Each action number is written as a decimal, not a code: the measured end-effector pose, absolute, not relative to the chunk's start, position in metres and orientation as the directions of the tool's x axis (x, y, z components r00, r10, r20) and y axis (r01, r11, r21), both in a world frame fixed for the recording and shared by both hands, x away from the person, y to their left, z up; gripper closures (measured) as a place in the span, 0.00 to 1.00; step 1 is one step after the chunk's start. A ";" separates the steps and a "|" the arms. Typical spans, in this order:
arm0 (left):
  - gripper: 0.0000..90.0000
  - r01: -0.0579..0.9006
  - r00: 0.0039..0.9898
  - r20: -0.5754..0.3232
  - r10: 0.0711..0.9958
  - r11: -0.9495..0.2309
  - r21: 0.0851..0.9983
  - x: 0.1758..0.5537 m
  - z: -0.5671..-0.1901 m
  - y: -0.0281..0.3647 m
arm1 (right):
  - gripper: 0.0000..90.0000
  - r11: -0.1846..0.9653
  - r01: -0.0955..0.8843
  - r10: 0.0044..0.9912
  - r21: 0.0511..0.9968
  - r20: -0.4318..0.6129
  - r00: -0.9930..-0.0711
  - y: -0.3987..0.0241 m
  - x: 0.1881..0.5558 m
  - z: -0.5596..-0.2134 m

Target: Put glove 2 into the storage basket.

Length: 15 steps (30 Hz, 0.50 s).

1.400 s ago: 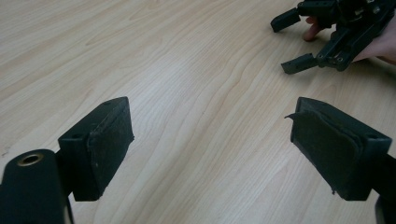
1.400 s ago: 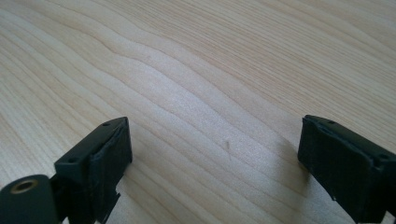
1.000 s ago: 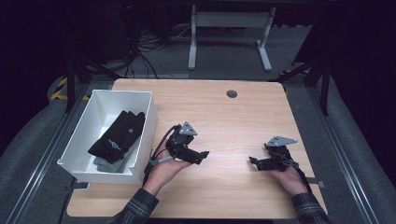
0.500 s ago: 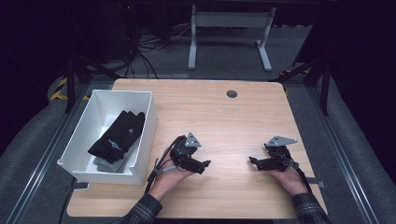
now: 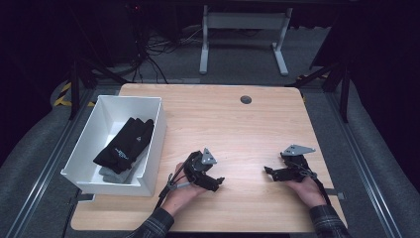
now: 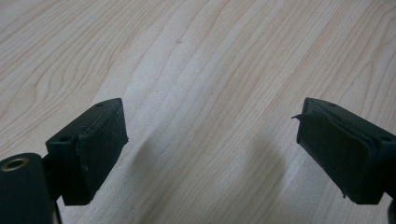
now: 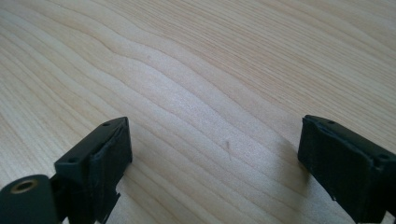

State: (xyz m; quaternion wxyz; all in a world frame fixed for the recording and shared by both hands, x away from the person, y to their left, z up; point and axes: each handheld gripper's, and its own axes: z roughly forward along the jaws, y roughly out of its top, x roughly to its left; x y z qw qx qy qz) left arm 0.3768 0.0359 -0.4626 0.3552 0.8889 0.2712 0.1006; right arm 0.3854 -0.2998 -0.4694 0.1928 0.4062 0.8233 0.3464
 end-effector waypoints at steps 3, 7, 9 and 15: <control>0.09 0.399 0.834 0.004 0.552 -0.607 0.687 0.376 -0.466 0.035 | 0.11 0.430 0.535 0.802 0.727 -0.036 -0.596 -0.300 0.385 -0.469; 0.07 0.394 0.841 0.005 0.541 -0.620 0.679 0.376 -0.473 0.034 | 0.11 0.430 0.535 0.802 0.727 -0.036 -0.596 -0.300 0.385 -0.469; 0.06 0.404 0.839 -0.017 0.544 -0.602 0.688 0.376 -0.475 0.033 | 0.11 0.430 0.535 0.802 0.727 -0.036 -0.596 -0.300 0.385 -0.469; 0.02 0.393 0.848 -0.017 0.530 -0.608 0.690 0.376 -0.476 0.032 | 0.11 0.430 0.536 0.803 0.727 -0.036 -0.595 -0.300 0.385 -0.469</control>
